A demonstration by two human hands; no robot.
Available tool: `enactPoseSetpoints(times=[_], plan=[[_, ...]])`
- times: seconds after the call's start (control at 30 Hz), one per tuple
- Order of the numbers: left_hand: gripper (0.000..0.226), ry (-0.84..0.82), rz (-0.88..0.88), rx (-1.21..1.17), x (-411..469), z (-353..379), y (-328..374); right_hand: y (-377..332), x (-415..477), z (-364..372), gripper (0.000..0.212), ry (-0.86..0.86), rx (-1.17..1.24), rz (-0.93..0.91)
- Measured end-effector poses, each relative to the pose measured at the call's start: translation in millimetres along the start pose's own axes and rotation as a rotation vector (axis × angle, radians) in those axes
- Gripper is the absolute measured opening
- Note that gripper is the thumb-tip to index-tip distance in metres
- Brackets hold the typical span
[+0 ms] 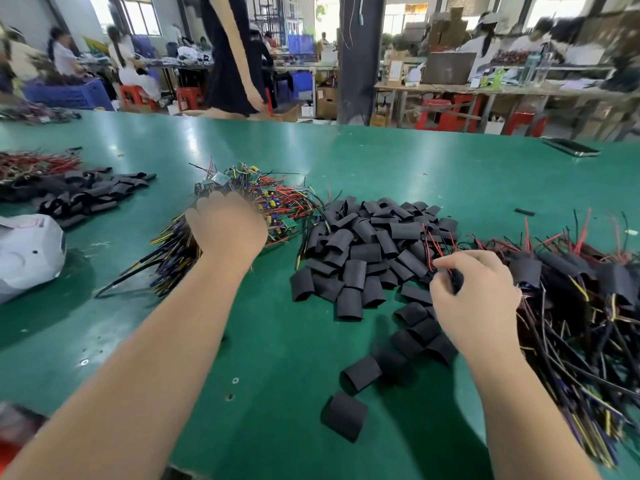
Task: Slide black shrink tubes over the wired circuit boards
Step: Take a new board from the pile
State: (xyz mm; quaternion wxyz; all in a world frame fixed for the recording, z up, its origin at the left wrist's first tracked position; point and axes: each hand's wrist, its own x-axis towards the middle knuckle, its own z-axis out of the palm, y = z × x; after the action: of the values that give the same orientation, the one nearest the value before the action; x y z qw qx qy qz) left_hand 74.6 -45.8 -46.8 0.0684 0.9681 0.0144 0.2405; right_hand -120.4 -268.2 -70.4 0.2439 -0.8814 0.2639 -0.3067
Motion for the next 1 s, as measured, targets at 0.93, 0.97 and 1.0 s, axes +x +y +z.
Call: enactPoseSetpoints(times=[0.93, 0.97, 1.0], plan=[[0.029, 0.21, 0.206, -0.129, -4, -54, -34, -11, -9, 1, 0.016, -0.109, 0.128, -0.034], [0.028, 0.131, 0.237, -0.065, -15, -48, -33, -12, -9, 2, 0.016, -0.111, 0.127, -0.037], [0.027, 0.036, 0.259, 0.003, -26, -42, -32, -12, -10, 2, 0.015, -0.115, 0.124, -0.041]])
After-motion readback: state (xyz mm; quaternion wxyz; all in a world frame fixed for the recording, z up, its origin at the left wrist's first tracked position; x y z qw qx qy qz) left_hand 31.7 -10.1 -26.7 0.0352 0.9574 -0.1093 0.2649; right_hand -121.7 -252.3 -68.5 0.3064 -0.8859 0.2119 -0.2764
